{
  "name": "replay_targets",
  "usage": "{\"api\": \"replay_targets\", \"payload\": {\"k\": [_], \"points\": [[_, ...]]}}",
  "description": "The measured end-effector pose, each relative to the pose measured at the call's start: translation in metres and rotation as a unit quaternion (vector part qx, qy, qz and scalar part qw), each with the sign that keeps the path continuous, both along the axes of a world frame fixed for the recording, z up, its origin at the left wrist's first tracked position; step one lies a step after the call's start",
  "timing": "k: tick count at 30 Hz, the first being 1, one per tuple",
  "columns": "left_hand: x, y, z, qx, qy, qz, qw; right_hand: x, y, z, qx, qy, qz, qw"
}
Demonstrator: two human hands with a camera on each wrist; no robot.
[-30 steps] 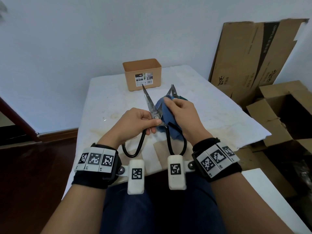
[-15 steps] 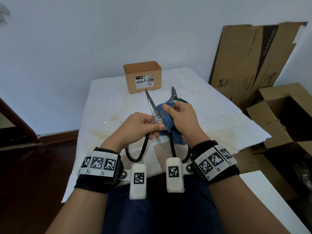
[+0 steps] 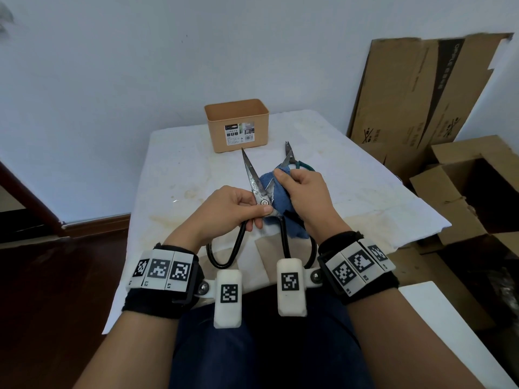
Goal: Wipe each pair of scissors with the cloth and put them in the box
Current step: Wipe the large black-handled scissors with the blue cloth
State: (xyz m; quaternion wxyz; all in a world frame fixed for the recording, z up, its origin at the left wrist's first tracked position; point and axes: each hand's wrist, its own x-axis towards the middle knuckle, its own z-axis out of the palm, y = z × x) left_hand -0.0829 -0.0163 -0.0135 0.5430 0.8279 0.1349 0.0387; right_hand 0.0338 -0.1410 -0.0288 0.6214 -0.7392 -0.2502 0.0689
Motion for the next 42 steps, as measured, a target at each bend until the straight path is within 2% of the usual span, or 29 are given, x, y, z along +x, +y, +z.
{"api": "replay_targets", "payload": {"k": [20,23,28,38,42], "points": [[-0.001,0.005,0.001,0.004,-0.003,-0.013,1.000,-0.003,0.002,0.004,-0.001,0.104,-0.006,0.995],[-0.003,0.008,-0.001,0.011,0.000,-0.013,1.000,0.003,-0.002,0.003,0.008,0.149,-0.035,0.988],[-0.005,0.013,0.000,0.012,0.003,0.000,1.000,0.010,-0.013,0.017,0.044,0.162,-0.062,0.984],[-0.001,0.012,0.001,0.023,0.004,0.016,1.000,0.003,-0.007,0.025,0.151,0.262,0.014,0.953],[-0.001,0.013,-0.001,0.026,0.005,0.022,0.999,-0.001,-0.007,0.022,0.126,0.222,0.081,0.964]]}}
